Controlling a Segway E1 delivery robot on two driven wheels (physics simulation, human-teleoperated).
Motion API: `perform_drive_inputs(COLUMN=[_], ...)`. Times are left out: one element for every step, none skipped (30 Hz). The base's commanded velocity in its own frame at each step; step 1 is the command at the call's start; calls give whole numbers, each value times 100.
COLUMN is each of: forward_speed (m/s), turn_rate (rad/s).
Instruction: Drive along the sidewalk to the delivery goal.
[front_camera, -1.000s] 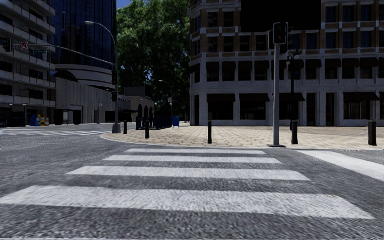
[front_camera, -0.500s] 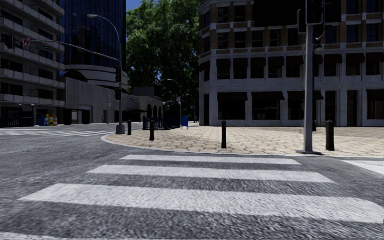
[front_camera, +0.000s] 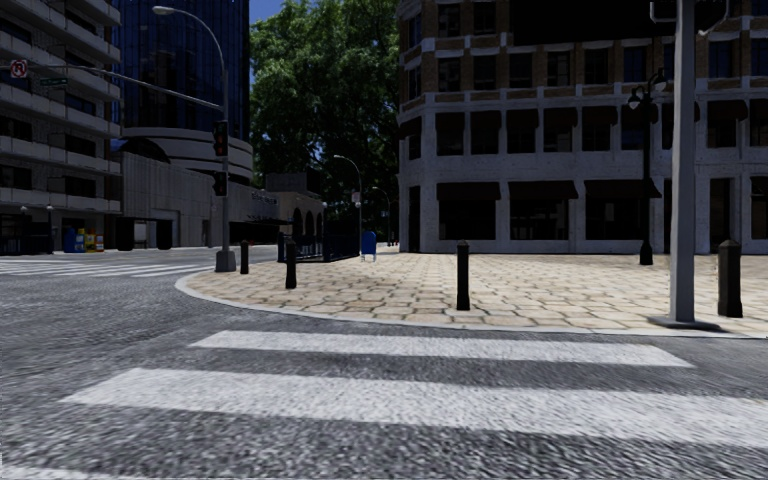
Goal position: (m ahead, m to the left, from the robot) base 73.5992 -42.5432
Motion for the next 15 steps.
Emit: perform_drive_inputs(forward_speed=[200, 200, 200, 200, 200, 200, 200, 200, 200, 200, 200, 200, 200, 200, 200], turn_rate=[0, 0, 0, 0, 0, 0, 0, 0, 0, 0, 0, 0, 0, 0, 0])
